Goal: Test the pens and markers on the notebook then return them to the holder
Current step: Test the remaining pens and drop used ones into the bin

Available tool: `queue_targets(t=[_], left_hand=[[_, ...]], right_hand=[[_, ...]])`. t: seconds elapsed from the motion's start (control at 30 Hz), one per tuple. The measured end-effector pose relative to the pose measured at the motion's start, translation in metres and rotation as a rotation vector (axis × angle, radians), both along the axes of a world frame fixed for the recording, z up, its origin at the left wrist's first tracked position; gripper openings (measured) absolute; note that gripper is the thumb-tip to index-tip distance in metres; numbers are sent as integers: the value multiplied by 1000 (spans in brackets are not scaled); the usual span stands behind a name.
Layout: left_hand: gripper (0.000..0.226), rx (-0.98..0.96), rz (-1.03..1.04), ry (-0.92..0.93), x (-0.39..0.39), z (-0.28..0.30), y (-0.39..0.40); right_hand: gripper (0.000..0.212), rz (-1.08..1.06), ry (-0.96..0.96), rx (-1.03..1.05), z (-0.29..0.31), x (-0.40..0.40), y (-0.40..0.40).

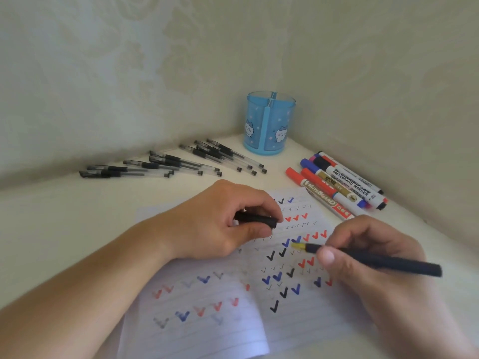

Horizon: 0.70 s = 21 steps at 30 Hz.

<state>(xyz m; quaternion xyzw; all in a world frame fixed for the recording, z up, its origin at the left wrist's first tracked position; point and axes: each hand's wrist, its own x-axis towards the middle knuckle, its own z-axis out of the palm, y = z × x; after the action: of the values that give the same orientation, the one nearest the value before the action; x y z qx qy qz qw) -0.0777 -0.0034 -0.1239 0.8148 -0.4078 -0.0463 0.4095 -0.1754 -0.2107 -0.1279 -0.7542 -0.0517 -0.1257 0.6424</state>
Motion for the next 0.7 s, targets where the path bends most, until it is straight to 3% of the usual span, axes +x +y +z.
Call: queue_targets(t=[0.1, 0.2, 0.3, 0.4, 0.43, 0.53, 0.7], left_hand=[[22, -36, -2, 38, -1, 3, -2], [18, -83, 1, 71, -2, 5, -3], [24, -99, -7, 66, -3, 4, -4], [23, -120, -35, 59, -6, 3, -6], [26, -132, -43, 74, -8, 4, -7], [30, -157, -64, 95, -12, 5, -10], [18, -231, -66, 168, -16, 3, -13]], right_hand=[[57, 81, 8, 69, 3, -2, -2], [27, 73, -5, 101, 3, -1, -4], [19, 64, 34, 142, 3, 0, -4], [31, 75, 86, 125, 5, 0, 0], [22, 56, 79, 115, 4, 1, 1], [26, -36, 17, -19, 0, 1, 2], [21, -75, -11, -64, 0, 1, 4]])
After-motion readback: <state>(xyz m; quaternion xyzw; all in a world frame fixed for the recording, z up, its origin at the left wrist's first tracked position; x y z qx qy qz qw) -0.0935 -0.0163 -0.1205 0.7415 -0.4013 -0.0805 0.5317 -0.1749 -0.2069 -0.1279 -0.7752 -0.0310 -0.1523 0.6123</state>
